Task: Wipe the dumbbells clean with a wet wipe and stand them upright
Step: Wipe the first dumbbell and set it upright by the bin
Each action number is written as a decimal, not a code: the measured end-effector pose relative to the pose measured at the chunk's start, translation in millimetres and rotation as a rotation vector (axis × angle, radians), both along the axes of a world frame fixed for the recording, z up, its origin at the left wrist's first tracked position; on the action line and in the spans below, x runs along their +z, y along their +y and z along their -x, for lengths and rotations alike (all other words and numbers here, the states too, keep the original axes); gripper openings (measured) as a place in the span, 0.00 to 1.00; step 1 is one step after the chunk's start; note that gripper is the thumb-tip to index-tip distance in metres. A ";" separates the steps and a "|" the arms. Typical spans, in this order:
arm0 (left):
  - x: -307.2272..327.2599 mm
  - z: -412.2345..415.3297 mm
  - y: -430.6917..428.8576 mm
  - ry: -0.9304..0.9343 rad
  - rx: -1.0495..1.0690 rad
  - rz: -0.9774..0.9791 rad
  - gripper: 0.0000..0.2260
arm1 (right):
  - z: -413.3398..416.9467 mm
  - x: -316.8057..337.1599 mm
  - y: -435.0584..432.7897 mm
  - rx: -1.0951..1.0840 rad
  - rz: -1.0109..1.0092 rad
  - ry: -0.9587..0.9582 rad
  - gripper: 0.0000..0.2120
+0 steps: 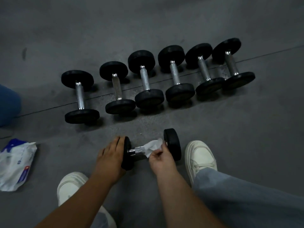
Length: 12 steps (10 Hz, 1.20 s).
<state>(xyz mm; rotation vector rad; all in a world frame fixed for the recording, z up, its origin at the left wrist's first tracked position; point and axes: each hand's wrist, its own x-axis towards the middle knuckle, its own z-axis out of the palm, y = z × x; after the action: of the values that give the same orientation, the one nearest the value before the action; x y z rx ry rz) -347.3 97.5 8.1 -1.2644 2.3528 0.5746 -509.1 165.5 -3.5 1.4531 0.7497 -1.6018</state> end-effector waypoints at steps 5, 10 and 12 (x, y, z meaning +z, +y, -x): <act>-6.9 -5.3 3.3 0.053 0.020 0.021 0.49 | -34.2 6.6 -15.5 0.203 -0.216 0.340 0.20; -3.5 -4.4 -2.4 0.089 0.005 0.034 0.48 | -13.1 11.1 -14.7 0.372 -0.228 0.327 0.19; -3.0 -6.6 0.0 0.101 -0.028 0.040 0.48 | -33.6 -23.3 -10.4 0.458 -0.202 0.273 0.25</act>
<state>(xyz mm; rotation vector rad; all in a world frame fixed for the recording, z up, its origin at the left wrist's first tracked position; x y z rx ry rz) -340.7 97.6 5.1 -1.2445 2.4722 0.5991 -475.6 155.2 -26.8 1.0983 1.3294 -1.4044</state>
